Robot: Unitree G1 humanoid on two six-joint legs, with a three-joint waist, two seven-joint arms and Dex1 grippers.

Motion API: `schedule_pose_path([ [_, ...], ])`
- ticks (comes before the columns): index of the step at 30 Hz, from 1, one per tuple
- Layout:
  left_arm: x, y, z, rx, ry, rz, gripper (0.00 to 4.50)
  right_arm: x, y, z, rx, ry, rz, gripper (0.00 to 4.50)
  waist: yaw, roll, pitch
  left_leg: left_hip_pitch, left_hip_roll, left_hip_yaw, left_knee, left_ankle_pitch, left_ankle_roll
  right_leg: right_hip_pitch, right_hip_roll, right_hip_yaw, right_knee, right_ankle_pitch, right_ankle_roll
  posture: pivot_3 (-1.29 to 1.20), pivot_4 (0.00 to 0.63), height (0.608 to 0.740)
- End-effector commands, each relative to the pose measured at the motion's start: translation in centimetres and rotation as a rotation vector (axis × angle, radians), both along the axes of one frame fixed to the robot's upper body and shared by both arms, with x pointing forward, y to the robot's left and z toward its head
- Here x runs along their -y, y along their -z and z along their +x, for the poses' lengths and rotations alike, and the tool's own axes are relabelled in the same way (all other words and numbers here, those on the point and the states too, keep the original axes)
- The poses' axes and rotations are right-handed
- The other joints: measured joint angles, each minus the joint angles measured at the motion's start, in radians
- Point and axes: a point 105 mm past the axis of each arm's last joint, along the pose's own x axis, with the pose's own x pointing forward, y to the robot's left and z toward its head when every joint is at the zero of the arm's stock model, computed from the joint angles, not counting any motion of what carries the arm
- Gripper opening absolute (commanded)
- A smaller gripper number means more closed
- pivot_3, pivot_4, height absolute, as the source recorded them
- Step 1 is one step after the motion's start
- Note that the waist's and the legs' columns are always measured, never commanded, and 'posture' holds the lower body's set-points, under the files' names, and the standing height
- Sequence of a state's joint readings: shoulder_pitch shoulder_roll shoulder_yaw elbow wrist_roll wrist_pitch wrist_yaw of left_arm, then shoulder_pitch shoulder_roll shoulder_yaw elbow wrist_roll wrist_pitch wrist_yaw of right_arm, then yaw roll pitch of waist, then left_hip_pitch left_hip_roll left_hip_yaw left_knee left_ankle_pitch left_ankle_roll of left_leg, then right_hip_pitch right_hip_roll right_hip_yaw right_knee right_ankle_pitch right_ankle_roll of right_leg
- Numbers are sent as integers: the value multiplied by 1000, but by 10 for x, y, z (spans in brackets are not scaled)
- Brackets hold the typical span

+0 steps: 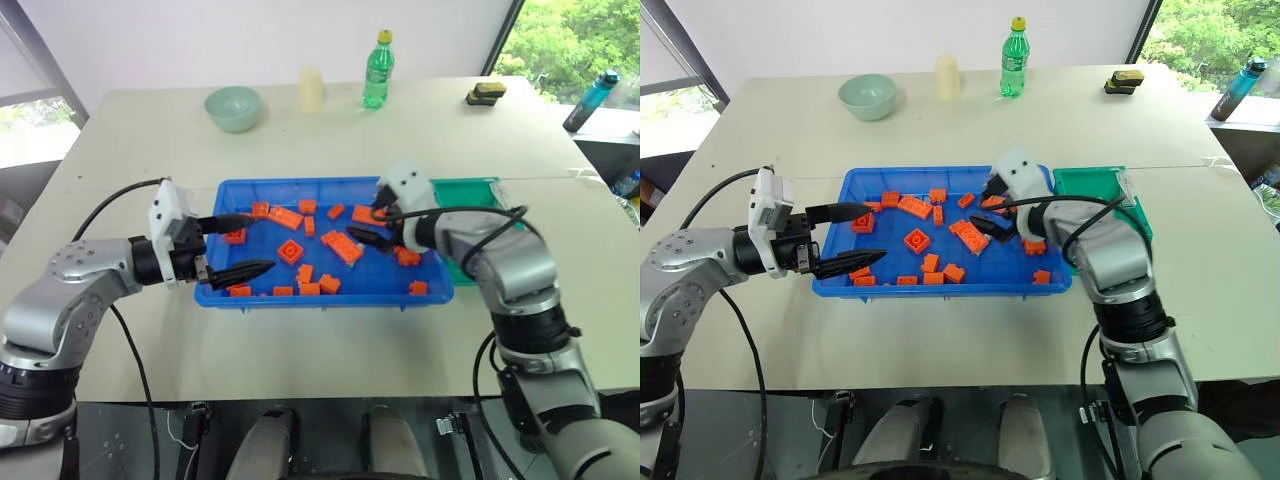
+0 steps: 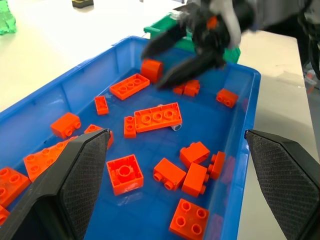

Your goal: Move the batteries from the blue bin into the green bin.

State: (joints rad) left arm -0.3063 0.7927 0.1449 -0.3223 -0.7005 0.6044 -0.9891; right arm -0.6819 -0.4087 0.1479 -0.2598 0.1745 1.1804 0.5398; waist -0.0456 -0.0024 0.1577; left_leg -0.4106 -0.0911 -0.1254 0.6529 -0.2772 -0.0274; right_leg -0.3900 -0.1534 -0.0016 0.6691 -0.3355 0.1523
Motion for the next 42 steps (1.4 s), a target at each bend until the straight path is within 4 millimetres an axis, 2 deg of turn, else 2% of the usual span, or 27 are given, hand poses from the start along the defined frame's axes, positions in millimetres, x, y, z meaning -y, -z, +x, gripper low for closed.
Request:
schedule_pose_path([
  [1, 0, -10, -3, 50, 1, -8, 4500, -10, 4, -13, 4, -39, -17, 4482, 1, 0, 0, 0, 0, 0, 0, 0, 0, 0, 0, 0, 0, 0, 0, 0, 150, 727],
  [7, 1, -10, -2, 50, 3, -11, 4500, -14, 22, -18, -50, -45, -24, 4482, 0, 0, 0, 0, 0, 0, 0, 0, 0, 0, 0, 0, 0, 0, 0, 0, 150, 727],
  [13, 2, -11, -1, 54, 7, -10, 4500, -14, 26, -13, -48, -27, -5, 4482, -1, 0, 0, 0, 0, 0, 0, 0, 0, 0, 0, 0, 0, 0, 0, 0, 150, 727],
  [15, 1, -12, 0, 55, 6, -8, 4500, -16, 24, -13, -42, -35, 7, 3992, -1, 0, 0, 0, 0, 0, 0, 0, 0, 0, 0, 0, 0, 0, 0, 0, 150, 727],
  [17, 1, -12, -1, 56, 5, -7, 4500, -19, 21, -13, -35, -43, 18, 3305, -1, 0, 0, 0, 0, 0, 0, 0, 0, 0, 0, 0, 0, 0, 0, 0, 150, 727],
  [18, 1, -12, -1, 56, 5, -6, 4500, -20, 20, -13, -30, -46, 20, 2707, -1, 0, 0, 0, 0, 0, 0, 0, 0, 0, 0, 0, 0, 0, 0, 0, 150, 727],
  [19, 1, -12, -1, 56, 4, -6, 4500, -21, 18, -13, -25, -49, 22, 2289, -1, 0, 0, 0, 0, 0, 0, 0, 0, 0, 0, 0, 0, 0, 0, 0, 150, 727],
  [28, 3, -14, 2, 64, 4, -11, 4500, -32, 8, -5, 29, -98, 6, 2289, -2, 0, 0, 0, 0, 0, 0, 0, 0, 0, 0, 0, 0, 0, 0, 0, 150, 727],
  [34, 7, -15, 4, 77, 10, -12, 4500, -66, -1, 5, 77, -204, -16, 2289, -15, 0, 0, 0, 0, 0, 0, 0, 0, 0, 1, 0, 0, 0, 0, 0, 150, 727],
  [40, 5, -19, 4, 86, 3, -15, 4500, -54, 0, 9, 72, -180, -31, 2289, -16, 0, 0, 0, -1, -2, 0, 0, 0, 1, 0, -1, 0, 0, 0, 0, 150, 727],
  [42, 4, -17, 3, 82, -2, -13, 4500, -47, 3, 9, 65, -158, -37, 2790, -19, 0, 0, 0, 0, -2, 0, 0, 0, 0, 0, -1, 0, 0, 0, 0, 150, 727],
])
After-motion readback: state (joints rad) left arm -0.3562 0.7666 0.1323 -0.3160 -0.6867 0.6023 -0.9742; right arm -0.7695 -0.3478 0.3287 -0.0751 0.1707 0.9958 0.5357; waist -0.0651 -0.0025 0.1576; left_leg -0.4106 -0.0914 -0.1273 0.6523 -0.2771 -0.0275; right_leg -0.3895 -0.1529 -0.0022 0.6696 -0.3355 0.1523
